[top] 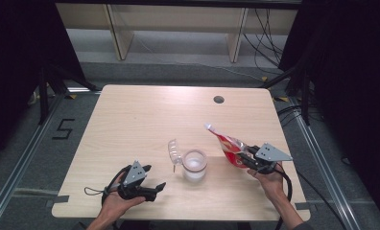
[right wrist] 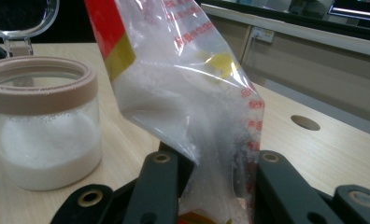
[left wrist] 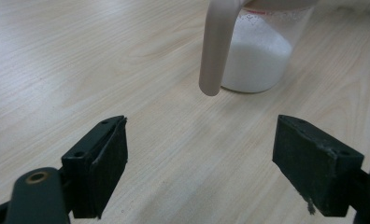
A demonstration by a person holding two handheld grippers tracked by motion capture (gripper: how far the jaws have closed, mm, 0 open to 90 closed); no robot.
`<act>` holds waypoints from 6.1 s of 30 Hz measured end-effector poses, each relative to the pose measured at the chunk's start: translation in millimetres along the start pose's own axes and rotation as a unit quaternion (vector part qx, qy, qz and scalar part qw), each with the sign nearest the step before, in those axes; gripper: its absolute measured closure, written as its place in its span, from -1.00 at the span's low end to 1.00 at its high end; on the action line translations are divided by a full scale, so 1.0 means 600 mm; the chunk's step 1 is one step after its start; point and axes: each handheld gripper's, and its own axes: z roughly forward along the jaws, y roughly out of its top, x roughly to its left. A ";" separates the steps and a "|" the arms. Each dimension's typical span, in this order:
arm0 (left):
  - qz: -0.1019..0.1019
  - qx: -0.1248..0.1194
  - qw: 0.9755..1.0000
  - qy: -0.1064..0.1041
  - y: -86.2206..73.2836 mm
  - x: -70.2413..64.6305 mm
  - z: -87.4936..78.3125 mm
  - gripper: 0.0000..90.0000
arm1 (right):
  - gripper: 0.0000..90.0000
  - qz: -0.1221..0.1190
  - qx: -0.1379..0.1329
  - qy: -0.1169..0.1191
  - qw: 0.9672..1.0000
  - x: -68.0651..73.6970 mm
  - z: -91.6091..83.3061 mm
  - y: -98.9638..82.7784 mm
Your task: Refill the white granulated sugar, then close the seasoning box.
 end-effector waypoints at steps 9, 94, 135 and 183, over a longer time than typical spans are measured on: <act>-0.003 0.001 1.000 0.004 0.000 -0.001 -0.002 -0.61 | 0.71 0.045 0.001 -0.005 0.999 0.001 -0.001 -0.009; -0.011 -0.002 1.000 0.004 -0.002 -0.001 -0.002 -0.61 | -0.20 0.120 0.083 -0.045 0.988 0.044 -0.095 0.000; -0.025 -0.018 0.999 -0.024 0.033 -0.011 -0.013 -0.62 | -0.51 0.134 0.139 -0.048 0.980 0.093 -0.157 -0.008; -0.009 -0.056 0.998 -0.023 0.109 -0.002 -0.012 0.98 | -0.47 0.147 0.155 -0.046 0.976 0.104 -0.157 -0.008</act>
